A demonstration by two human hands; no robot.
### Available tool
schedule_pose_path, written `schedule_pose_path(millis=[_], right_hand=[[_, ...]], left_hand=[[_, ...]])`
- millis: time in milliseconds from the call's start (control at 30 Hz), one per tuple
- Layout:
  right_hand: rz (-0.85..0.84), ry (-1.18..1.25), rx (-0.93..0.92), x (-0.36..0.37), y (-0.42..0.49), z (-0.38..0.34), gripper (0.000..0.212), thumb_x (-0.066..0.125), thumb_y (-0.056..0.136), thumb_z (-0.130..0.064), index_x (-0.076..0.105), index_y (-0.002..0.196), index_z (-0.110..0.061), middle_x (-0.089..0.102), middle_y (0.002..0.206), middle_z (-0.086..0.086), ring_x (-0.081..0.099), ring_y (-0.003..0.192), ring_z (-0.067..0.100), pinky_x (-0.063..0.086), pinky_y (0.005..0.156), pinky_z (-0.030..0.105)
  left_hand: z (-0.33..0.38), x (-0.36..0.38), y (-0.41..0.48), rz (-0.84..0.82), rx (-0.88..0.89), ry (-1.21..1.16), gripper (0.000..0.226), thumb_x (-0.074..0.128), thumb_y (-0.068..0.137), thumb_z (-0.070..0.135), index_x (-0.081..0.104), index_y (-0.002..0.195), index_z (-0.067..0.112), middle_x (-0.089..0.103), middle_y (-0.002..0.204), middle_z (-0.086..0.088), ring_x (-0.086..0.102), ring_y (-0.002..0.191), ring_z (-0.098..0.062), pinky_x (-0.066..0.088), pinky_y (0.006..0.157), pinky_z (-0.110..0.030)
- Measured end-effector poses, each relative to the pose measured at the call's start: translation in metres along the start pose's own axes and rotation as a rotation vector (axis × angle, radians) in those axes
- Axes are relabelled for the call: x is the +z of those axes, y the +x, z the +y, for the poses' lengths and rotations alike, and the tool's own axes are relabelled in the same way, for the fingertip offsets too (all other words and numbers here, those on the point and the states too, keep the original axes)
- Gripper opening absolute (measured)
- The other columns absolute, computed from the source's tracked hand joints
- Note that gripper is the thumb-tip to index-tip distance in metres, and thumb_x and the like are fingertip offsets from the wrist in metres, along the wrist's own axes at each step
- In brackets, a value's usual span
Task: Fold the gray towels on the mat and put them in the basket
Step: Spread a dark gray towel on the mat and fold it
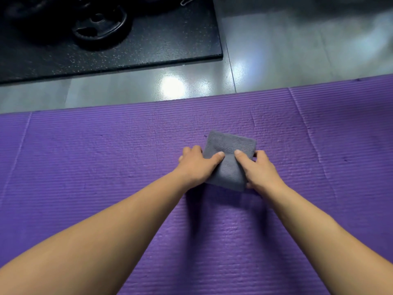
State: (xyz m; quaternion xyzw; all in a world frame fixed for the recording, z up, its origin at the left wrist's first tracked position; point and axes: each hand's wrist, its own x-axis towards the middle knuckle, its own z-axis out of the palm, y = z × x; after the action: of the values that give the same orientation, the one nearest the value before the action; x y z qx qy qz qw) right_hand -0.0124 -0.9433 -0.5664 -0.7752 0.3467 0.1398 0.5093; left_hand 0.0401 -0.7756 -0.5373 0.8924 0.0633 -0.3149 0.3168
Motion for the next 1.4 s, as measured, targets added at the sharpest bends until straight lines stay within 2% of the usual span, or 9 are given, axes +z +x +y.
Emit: schedule_pose_path(millis=[233, 400, 600, 767, 933, 1033, 1133, 1300, 1400], right_hand=[[-0.109, 0.281, 0.067, -0.006, -0.002, -0.001, 0.101, 0.083, 0.04, -0.074, 0.058, 0.119, -0.016, 0.071, 0.115, 0.003, 0.074, 0.096, 0.02, 0.062, 0.079, 0.052], [-0.058, 0.207, -0.04, -0.002, -0.008, -0.002, 0.05, 0.074, 0.082, -0.056, 0.064, 0.112, -0.017, 0.071, 0.109, 0.002, 0.07, 0.097, 0.016, 0.058, 0.09, 0.043], [-0.081, 0.188, -0.155, 0.012, -0.023, -0.002, 0.064, 0.061, 0.071, -0.076, 0.06, 0.112, -0.027, 0.073, 0.108, -0.004, 0.07, 0.101, 0.015, 0.053, 0.097, 0.049], [-0.144, 0.155, -0.241, 0.027, -0.034, -0.011, 0.033, 0.058, 0.093, -0.039, 0.055, 0.124, -0.029, 0.068, 0.114, -0.011, 0.063, 0.1, -0.005, 0.047, 0.097, 0.025], [-0.185, 0.102, -0.316, 0.046, -0.048, -0.026, 0.055, 0.052, 0.086, -0.043, 0.05, 0.139, -0.028, 0.066, 0.125, -0.013, 0.062, 0.115, 0.001, 0.044, 0.11, 0.037], [-0.155, 0.061, -0.383, 0.061, -0.066, -0.035, 0.065, 0.055, 0.099, -0.039, 0.028, 0.157, -0.028, 0.049, 0.147, -0.02, 0.05, 0.127, -0.006, 0.034, 0.113, 0.017], [-0.142, -0.008, -0.426, 0.072, -0.091, -0.052, 0.068, 0.051, 0.104, -0.03, 0.013, 0.16, -0.036, 0.034, 0.133, -0.042, 0.039, 0.122, -0.018, 0.024, 0.096, -0.005], [-0.261, -0.14, -0.459, 0.081, -0.167, -0.109, 0.072, 0.047, 0.097, -0.042, 0.001, 0.146, -0.069, 0.05, 0.139, -0.032, 0.057, 0.123, 0.002, 0.039, 0.105, 0.02], [-0.345, -0.202, -0.525, 0.081, -0.225, -0.159, 0.069, 0.047, 0.104, -0.027, 0.007, 0.149, -0.062, 0.032, 0.137, -0.052, 0.042, 0.125, -0.022, 0.03, 0.102, 0.003]], left_hand=[[0.001, 0.002, -0.006, -0.013, -0.064, -0.182, 0.088, 0.053, 0.047, 0.086, 0.056, 0.105, 0.02, 0.064, 0.116, -0.007, 0.064, 0.104, -0.026, 0.053, 0.096, -0.047], [0.0, 0.001, -0.008, -0.041, -0.094, -0.335, 0.088, 0.068, 0.048, 0.081, 0.055, 0.109, 0.02, 0.064, 0.116, -0.002, 0.066, 0.102, -0.021, 0.055, 0.094, -0.044], [-0.015, 0.0, -0.018, -0.016, -0.084, -0.569, 0.066, 0.082, 0.073, 0.059, 0.048, 0.108, 0.014, 0.065, 0.101, 0.0, 0.063, 0.084, -0.014, 0.048, 0.069, -0.033], [-0.033, -0.006, -0.024, 0.014, -0.087, -0.74, 0.063, 0.079, 0.082, 0.05, 0.045, 0.118, 0.012, 0.061, 0.106, -0.001, 0.061, 0.085, -0.01, 0.046, 0.069, -0.027], [-0.05, -0.021, -0.028, 0.062, -0.07, -0.911, 0.075, 0.08, 0.058, 0.062, 0.047, 0.109, 0.018, 0.065, 0.115, -0.011, 0.067, 0.091, -0.02, 0.055, 0.091, -0.05], [-0.064, -0.037, -0.034, 0.087, -0.068, -0.941, 0.066, 0.076, 0.064, 0.06, 0.05, 0.106, 0.017, 0.064, 0.106, -0.011, 0.063, 0.086, -0.018, 0.055, 0.085, -0.044], [-0.079, -0.063, -0.049, 0.102, -0.093, -0.917, 0.059, 0.072, 0.07, 0.06, 0.052, 0.104, 0.016, 0.061, 0.097, -0.002, 0.059, 0.081, -0.014, 0.05, 0.076, -0.036], [-0.097, -0.132, -0.11, 0.15, -0.137, -0.927, 0.032, 0.069, 0.093, 0.045, 0.05, 0.094, 0.019, 0.059, 0.093, 0.003, 0.057, 0.08, -0.011, 0.047, 0.072, -0.031], [-0.104, -0.185, -0.164, 0.176, -0.167, -0.951, 0.036, 0.07, 0.089, 0.051, 0.051, 0.092, 0.021, 0.061, 0.093, 0.003, 0.058, 0.082, -0.012, 0.048, 0.075, -0.035]])
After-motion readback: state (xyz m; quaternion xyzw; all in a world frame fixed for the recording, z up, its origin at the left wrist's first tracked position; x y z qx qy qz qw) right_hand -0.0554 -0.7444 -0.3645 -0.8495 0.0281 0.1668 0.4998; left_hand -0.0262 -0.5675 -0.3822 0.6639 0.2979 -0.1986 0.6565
